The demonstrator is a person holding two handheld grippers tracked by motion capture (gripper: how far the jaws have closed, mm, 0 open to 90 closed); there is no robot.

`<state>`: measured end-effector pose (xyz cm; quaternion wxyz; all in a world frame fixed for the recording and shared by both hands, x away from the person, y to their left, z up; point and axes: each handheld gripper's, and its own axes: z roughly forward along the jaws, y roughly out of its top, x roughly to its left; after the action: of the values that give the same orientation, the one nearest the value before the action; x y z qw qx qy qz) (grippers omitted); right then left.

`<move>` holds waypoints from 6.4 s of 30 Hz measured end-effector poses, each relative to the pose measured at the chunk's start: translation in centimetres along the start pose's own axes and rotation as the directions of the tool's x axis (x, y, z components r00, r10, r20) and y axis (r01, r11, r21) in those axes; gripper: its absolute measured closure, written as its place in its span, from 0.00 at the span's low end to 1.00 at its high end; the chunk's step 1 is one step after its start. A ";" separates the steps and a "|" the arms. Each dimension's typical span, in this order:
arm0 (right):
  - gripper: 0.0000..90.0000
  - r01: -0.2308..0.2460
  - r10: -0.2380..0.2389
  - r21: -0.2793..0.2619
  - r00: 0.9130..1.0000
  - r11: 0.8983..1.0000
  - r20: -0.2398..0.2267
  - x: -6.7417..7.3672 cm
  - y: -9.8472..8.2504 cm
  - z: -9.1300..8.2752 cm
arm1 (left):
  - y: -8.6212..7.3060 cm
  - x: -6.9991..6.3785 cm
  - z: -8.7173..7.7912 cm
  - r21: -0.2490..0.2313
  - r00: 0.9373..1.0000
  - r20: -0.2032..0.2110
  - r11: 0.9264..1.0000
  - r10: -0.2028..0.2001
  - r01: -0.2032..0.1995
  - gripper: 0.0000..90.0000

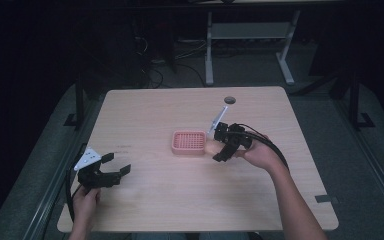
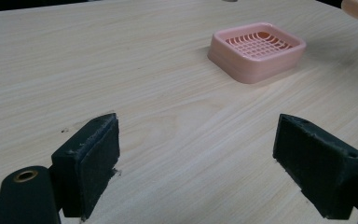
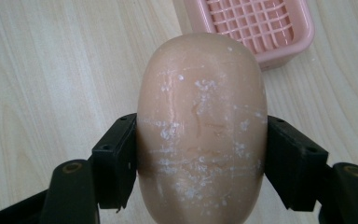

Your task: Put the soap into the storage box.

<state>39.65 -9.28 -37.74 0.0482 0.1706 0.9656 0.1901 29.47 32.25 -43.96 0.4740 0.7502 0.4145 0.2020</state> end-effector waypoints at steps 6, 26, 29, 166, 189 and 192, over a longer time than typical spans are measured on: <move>0.36 0.005 -0.005 0.001 1.000 1.000 -0.004 -0.2 0.7 0.0 | 0.0 -0.1 0.0 -0.003 1.000 0.001 1.000 0.000 0.000 0.16; 0.36 0.029 -0.029 0.002 1.000 1.000 -0.008 -1.0 3.2 0.3 | 0.2 -0.1 0.1 -0.002 1.000 0.003 1.000 0.002 -0.002 0.16; 0.36 0.035 -0.035 0.003 0.999 0.999 -0.009 -1.2 3.7 0.3 | 0.2 -0.2 0.1 -0.002 1.000 0.003 1.000 0.000 0.000 0.16; 0.29 0.017 -0.009 0.072 0.995 0.997 -0.102 -5.3 9.6 6.5 | 0.6 -0.3 -0.2 -0.023 1.000 0.007 1.000 -0.002 0.002 0.16; 0.27 -0.054 0.053 -0.020 0.996 0.998 -0.074 -4.8 5.6 2.8 | 0.6 -0.5 0.1 -0.009 1.000 0.011 1.000 0.003 -0.003 0.16; 0.27 -0.054 0.053 -0.026 0.996 0.998 -0.065 -4.7 5.2 2.3 | 0.6 -0.6 0.2 -0.008 1.000 0.012 1.000 0.006 -0.006 0.16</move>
<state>46.03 -5.63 -37.74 0.0142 0.1896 0.9591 0.2099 29.55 31.55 -43.44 0.4789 0.7507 0.4085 0.2004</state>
